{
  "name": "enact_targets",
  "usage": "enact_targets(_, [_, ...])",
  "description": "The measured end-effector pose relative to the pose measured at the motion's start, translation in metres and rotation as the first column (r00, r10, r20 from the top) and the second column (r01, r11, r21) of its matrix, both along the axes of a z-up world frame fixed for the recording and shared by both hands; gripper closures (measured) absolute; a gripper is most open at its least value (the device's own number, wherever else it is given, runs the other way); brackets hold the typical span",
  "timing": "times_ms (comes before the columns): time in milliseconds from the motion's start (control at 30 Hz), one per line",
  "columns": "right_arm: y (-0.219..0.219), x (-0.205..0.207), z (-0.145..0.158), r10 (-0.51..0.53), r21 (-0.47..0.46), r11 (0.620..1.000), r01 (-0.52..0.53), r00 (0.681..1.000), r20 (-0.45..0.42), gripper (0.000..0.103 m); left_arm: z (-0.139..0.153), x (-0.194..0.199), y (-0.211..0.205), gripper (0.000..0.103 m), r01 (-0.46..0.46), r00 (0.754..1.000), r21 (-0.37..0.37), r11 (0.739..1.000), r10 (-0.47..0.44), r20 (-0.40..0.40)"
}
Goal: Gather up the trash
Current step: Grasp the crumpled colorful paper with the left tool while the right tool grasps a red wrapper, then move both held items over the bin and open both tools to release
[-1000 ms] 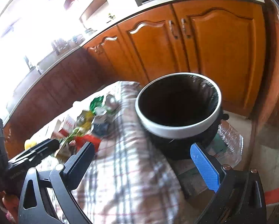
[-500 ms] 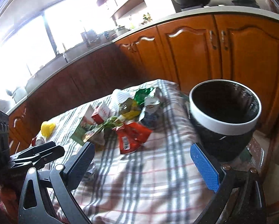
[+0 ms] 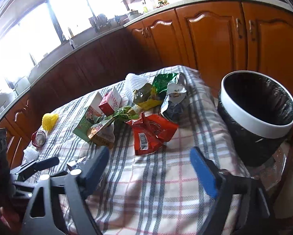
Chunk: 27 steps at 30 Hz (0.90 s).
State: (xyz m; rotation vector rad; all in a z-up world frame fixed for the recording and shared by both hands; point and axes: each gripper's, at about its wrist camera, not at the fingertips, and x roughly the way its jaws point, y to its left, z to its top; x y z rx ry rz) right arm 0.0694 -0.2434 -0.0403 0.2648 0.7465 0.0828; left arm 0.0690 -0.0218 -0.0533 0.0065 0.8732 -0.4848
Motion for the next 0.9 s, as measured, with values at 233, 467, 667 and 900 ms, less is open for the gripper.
enact_targets(233, [0.004,0.028,-0.007,0.031,-0.009,0.999,-0.031,0.999,-0.019,0.043,-0.016,0.011,-0.01,0.021,0.017,1.0,0.027,0.999,-0.016,-0.021])
enact_targets(467, [0.006,0.059,-0.023,0.051,-0.034,0.998,-0.053,0.997,-0.059,0.079,-0.026,0.022,-0.016,0.05,0.047,0.998,0.026,0.999,-0.045,-0.048])
enact_targets(667, [0.007,0.055,-0.026,0.081,-0.01,0.997,-0.082,0.994,-0.07,0.097,-0.018,0.029,-0.017,0.077,0.054,0.997,0.009,0.999,-0.053,-0.047])
enact_targets(900, [-0.008,0.026,-0.008,0.053,0.006,0.999,-0.052,0.998,-0.029,0.097,-0.007,0.025,-0.026,0.077,0.075,0.997,-0.002,0.997,-0.075,-0.027])
